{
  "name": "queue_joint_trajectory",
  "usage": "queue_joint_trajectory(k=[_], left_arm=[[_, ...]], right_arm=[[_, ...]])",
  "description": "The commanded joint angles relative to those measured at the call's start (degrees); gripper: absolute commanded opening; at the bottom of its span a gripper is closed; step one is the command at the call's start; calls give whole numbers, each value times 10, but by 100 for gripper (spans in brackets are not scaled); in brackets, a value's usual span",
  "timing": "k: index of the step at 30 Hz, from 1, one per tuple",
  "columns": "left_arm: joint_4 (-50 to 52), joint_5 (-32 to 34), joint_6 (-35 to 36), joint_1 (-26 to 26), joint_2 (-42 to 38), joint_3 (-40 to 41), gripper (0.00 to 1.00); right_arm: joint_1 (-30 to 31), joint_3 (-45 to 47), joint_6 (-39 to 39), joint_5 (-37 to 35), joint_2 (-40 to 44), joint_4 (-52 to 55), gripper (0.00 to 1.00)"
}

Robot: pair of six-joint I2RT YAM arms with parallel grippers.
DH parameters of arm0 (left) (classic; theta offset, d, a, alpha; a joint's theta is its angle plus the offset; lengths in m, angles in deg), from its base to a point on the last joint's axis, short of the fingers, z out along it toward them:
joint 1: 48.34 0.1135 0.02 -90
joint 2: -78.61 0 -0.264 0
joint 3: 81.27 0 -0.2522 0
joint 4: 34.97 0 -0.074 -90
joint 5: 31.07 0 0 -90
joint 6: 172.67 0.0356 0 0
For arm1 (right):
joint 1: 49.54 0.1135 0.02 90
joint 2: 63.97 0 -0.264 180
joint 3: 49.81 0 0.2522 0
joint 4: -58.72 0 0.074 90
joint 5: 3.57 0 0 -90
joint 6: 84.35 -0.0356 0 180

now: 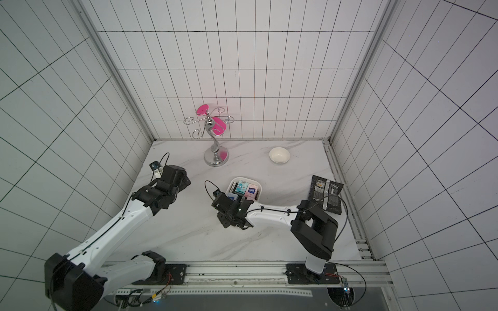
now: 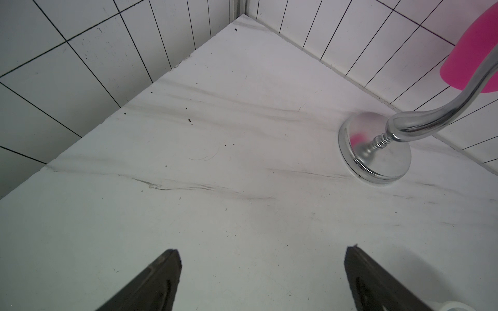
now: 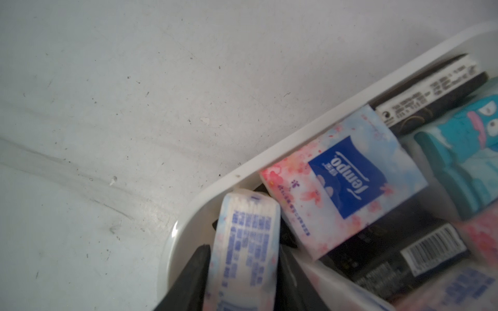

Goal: Take the pocket tissues out of the storage box
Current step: Pick up the pocket tissues from the storage box, then place the pocket tissues at the center of the board.

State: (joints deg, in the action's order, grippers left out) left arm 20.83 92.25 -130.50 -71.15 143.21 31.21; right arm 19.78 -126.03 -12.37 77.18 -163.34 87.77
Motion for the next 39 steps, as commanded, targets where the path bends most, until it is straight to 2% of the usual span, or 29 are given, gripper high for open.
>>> queue_joint_trajectory(k=[1, 9, 14, 18, 22, 25, 28, 31, 35, 39], left_arm=[[2, 2, -4, 1, -13, 0, 98], [-27, -13, -5, 1, 8, 13, 98], [-12, -21, -3, 1, 36, -5, 98], [-8, -33, -6, 1, 43, -15, 98], [-13, -42, -3, 0, 49, -19, 98], [-18, -45, -1, 0, 54, -22, 98], [-20, -52, 4, -1, 61, -29, 98], [-27, -57, 9, -5, 66, -35, 98], [-45, -70, 14, -8, 79, -35, 98], [-52, -70, 17, -13, 93, -39, 98]], right_arm=[[4, -24, -10, -4, -1, -3, 35], [11, -31, -4, -25, 48, -14, 26], [9, -33, 25, -68, 105, -7, 24], [-17, -29, 42, -85, 155, 15, 24], [-84, 4, 47, -82, 212, 15, 23], [-161, 40, 39, -73, 248, 14, 23], [-241, 80, 30, -99, 265, 15, 23], [-316, 118, 22, -104, 259, 11, 23], [-413, 174, 2, -42, 227, -48, 22], [-432, 176, 9, -24, 186, -73, 21]])
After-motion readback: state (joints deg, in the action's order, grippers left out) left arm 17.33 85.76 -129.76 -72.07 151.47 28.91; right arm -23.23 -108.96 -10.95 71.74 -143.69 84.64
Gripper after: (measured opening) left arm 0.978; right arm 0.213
